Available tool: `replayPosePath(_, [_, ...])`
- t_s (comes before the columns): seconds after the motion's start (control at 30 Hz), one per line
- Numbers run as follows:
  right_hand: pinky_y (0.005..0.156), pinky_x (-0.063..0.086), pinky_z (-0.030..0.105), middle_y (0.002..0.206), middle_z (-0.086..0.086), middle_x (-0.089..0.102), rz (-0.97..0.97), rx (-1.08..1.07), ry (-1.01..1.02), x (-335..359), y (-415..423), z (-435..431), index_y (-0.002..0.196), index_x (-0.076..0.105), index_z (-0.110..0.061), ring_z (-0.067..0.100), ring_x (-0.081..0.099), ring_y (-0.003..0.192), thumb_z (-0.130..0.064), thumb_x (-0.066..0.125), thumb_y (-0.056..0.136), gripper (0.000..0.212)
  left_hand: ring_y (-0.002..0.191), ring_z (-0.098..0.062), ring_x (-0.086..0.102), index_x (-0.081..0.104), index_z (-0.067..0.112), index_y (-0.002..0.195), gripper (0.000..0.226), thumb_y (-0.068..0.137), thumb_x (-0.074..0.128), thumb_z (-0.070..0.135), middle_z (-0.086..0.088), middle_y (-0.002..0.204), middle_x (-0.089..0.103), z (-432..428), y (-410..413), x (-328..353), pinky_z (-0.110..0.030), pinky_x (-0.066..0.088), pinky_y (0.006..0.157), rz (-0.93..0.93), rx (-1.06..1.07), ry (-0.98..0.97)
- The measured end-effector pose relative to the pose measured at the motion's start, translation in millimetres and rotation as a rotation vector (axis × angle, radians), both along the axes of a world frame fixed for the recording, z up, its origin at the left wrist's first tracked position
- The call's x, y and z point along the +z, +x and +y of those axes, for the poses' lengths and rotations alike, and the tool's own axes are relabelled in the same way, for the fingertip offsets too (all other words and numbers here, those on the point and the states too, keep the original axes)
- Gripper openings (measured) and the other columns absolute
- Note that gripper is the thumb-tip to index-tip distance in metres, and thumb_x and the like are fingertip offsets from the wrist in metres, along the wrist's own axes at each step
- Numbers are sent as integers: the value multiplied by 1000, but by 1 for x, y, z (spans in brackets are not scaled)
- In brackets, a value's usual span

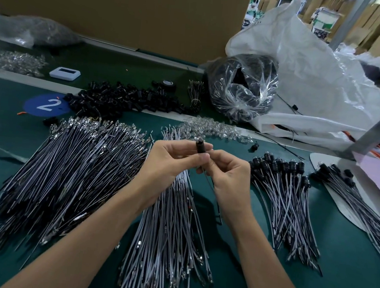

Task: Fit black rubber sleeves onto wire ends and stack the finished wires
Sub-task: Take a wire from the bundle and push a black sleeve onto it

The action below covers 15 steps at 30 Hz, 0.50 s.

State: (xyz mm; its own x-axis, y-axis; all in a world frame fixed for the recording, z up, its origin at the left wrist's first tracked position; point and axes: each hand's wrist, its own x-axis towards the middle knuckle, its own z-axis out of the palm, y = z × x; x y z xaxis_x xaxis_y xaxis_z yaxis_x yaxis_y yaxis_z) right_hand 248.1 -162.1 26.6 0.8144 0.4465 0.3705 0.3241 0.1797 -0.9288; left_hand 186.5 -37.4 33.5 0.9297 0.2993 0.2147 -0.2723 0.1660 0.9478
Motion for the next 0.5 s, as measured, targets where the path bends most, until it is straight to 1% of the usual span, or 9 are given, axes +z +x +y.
replayPosePath(0.07, [66,52,15,72,-6,73,-5,-4,11,-1,1,0,93,73,-5,4,67,66,3,65,88,13,89,-17,72,75,8,100,28,73,74,15,-8,96,77,-2,0,0,-28,58,82,-44,32,-12])
replayPosePath(0.13, [66,53,17,73,-3,73,-6,-2,26,-1,0,1,89,73,-3,6,68,67,-3,68,86,6,87,-15,72,73,0,102,27,77,72,10,-10,95,76,-3,0,1,-24,57,78,-77,58,-5])
replayPosePath(0.2, [68,53,17,73,-4,73,-1,6,50,0,-2,2,85,73,-8,7,68,68,-12,70,82,6,86,-15,71,71,-5,105,29,78,70,4,-11,94,76,-4,-1,2,-24,56,79,-109,73,8])
replayPosePath(0.27, [69,53,17,75,-6,73,0,22,74,1,-3,2,83,73,-12,6,68,70,-17,69,78,8,87,-16,70,70,-5,107,33,76,70,3,-11,93,76,-7,-2,4,-27,57,81,-139,82,14])
replayPosePath(0.33, [70,53,17,74,-6,73,0,44,90,1,-3,2,85,73,-9,5,68,71,-17,69,78,11,88,-18,69,70,-3,108,34,75,69,3,-11,93,75,-8,-3,6,-33,56,83,-157,84,13])
replayPosePath(0.43, [70,52,15,73,-9,72,-7,73,105,1,-5,2,88,72,-7,3,67,71,-15,68,80,12,88,-22,68,71,3,105,30,75,69,6,-12,94,76,-9,-4,8,-37,56,84,-172,84,13])
replayPosePath(0.5, [71,52,15,76,-9,73,-6,87,119,2,-6,2,91,72,-6,3,68,73,-14,68,81,14,91,-24,69,72,3,104,29,76,70,8,-14,96,75,-8,-5,8,-40,56,87,-178,88,20])
